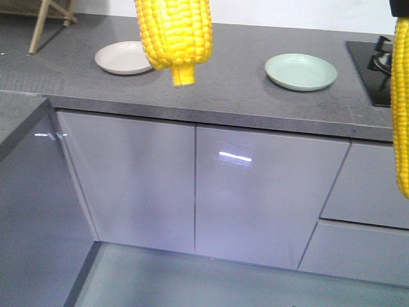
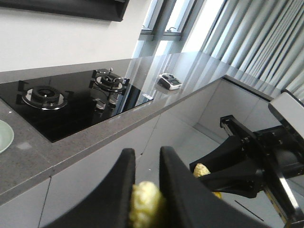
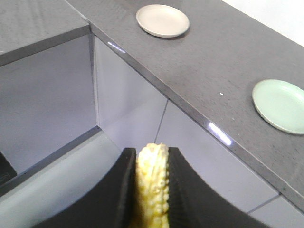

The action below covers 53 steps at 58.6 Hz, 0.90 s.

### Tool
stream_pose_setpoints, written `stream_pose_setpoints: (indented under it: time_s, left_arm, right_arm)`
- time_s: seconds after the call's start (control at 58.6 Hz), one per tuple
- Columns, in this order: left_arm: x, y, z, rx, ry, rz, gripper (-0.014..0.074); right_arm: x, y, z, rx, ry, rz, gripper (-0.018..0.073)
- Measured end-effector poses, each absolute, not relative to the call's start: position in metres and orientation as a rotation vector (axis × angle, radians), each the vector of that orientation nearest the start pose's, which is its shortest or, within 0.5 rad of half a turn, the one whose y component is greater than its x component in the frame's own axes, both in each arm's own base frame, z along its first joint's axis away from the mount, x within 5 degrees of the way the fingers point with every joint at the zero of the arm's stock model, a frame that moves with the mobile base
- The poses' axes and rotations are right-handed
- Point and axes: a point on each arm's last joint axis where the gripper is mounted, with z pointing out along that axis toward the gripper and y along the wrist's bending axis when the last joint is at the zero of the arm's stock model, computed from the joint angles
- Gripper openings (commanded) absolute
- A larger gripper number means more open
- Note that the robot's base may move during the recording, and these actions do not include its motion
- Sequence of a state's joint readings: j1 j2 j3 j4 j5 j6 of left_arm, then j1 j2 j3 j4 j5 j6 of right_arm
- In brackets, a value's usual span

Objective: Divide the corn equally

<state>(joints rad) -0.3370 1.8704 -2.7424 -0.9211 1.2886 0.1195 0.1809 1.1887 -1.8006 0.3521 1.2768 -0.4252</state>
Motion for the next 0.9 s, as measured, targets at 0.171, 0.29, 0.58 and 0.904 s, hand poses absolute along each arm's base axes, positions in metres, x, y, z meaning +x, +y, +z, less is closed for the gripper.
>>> stream_pose_setpoints:
  time_s: [0.171,0.29,0.58,0.904]
  left_arm:
    - [0.2639,-0.1662,0.5897,0.756,1.656,-1.158,-0.0006]
    - [0.2639,-0.1662,0.5897,0.756,1.656,-1.158,-0.0006]
    - [0.2638,-0.1664,0.5897,0.756,1.656,-1.159,-0.0006]
    - [0.2638,-0.1664,0.5897,0.756,1.656,-1.159,-0.0006]
  right_arm:
    - [0.1727,0.0621,0.532,-0.71,1.984,0.275,-0.0006]
    - [0.1727,0.0621,0.532,-0.71,1.984,0.275,-0.0006]
    - [0.1727,0.0621,0.5319,-0.711,1.985,0.275,-0.0006]
    - [0.1727,0.0621,0.5319,-0.711,1.985,0.275,-0.0006]
